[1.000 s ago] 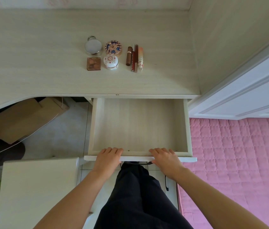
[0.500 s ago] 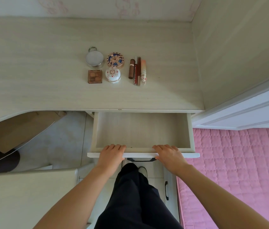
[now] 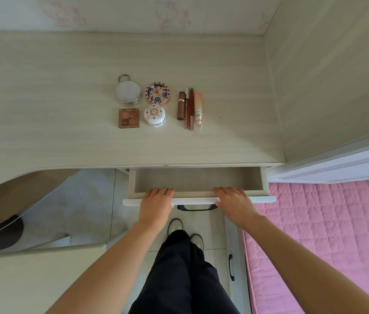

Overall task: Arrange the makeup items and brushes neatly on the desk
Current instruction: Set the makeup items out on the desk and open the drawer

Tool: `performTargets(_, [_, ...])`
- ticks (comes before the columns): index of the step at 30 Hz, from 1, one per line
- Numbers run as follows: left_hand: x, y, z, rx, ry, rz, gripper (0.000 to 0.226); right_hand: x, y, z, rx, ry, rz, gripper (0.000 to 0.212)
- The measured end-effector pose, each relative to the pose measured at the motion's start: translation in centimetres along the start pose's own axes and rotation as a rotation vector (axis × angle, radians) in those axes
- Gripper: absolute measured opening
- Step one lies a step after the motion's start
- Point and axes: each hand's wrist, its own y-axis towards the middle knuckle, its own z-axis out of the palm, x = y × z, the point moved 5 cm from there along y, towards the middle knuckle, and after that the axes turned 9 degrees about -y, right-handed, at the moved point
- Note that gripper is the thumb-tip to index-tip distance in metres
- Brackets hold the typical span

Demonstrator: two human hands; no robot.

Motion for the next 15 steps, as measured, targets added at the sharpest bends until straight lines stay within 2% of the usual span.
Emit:
performTargets(3, [-0.4, -0.2, -1.0, -0.077, -0.143, -0.062, 0.04, 0.2, 0.0, -0.4, -0.022, 0.077, 0.026, 0.046])
performTargets(9, [-0.9, -3.0, -2.4, -0.239, -0.461, -0.034, 0.027, -0.1, -2.8, -2.3, -0.286, 0.602, 0.223, 0.028])
performTargets(13, [0.4, -4.7, -2.6, -0.363, -0.744, -0.223, 0.018, -0.8, -5.2, -1.2, -0.36, 0.797, 0.509, 0.02])
performTargets(15, [1.6, -5.1, -2.1, -0.376, -0.892, -0.435, 0.016, -1.5, -5.9, 0.2, -0.308, 0.891, 0.735, 0.019])
